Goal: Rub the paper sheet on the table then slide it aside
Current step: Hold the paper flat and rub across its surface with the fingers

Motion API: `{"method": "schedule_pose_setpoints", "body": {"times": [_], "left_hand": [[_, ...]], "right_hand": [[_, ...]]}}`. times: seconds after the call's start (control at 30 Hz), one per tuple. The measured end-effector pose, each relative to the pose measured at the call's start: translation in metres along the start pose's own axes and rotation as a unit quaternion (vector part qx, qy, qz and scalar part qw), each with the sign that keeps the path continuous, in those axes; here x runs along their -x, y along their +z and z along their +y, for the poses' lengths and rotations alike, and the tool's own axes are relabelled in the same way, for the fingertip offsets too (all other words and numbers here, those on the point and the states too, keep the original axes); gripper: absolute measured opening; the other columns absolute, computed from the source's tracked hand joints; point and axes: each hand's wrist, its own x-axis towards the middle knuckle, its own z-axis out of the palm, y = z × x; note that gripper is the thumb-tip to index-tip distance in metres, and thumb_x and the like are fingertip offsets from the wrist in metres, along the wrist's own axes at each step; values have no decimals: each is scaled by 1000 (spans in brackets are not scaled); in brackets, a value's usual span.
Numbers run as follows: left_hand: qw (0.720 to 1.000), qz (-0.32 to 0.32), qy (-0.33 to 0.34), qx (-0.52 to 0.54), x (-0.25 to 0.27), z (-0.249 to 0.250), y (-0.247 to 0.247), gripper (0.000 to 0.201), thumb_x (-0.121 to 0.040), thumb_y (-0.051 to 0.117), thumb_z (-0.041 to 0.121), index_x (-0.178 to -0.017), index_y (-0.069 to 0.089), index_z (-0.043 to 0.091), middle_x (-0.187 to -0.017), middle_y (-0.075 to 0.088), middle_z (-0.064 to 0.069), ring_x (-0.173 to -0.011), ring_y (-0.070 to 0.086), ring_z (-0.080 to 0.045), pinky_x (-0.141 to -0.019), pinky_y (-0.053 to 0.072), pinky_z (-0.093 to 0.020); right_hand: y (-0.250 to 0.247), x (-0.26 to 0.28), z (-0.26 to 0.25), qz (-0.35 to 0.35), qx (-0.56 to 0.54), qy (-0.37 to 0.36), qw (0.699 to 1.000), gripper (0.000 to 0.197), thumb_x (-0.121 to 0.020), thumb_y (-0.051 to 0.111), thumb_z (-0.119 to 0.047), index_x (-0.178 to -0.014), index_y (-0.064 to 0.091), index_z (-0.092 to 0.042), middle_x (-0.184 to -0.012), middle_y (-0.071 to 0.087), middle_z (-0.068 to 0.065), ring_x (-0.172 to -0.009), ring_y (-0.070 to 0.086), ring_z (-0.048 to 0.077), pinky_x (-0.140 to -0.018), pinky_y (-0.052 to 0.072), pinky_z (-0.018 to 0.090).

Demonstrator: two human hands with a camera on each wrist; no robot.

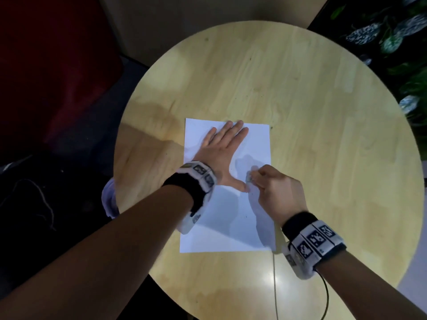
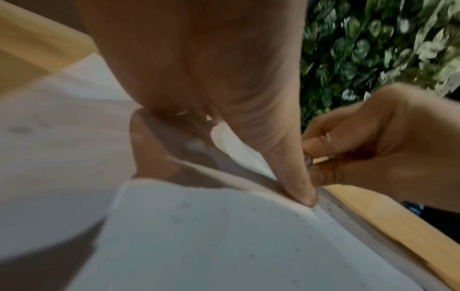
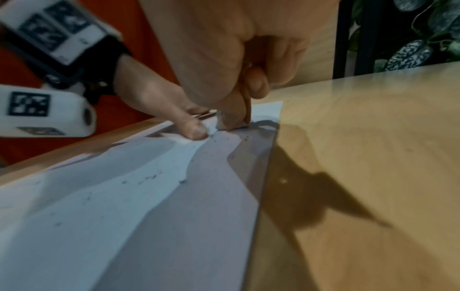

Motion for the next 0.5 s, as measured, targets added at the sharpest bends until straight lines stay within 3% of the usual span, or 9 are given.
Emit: {"method": "schedule_pose_setpoints", "body": {"times": [0.07,0.23,0.4,0.5], "left_hand": [[1000,14,15,3,13,-20,-8,144,-57,74,86,-164,0,23,-170,-13,7,-155,-15,-13,-114,-27,-29],[999,11,-20,-24,46,-52,-8,147,-52,58,100,-163,-6,28,-168,-20,13,-153,-23,-8,-122,-17,-36],[999,-3,-32,-39,43,-49,-9,148,-52,60,98,-162,-9,28,-167,-21,12,-154,-22,-11,-122,-16,-38],[998,-8,-34,-43,43,-50,-9,147,-52,59,99,-161,-13,32,-167,-24,12,-153,-24,-11,-122,-17,-39]], "right_hand": [[-3,-3,2,-21,6,0,1000,31,-69,77,-2,-86,71,-27,-86,64,-8,-51,60,24,-41,36,20],[-7,-21,-14,4,-25,10,1000,13,-80,71,-12,-84,71,-24,-81,62,-3,-56,59,27,-45,37,22],[-1,-92,-29,-10,14,47,999,26,-80,55,-5,-97,69,-21,-92,59,2,-64,59,30,-52,31,24],[0,-57,-33,-28,15,12,999,23,-77,63,-6,-95,68,-20,-87,59,2,-54,57,30,-47,30,24]]}}
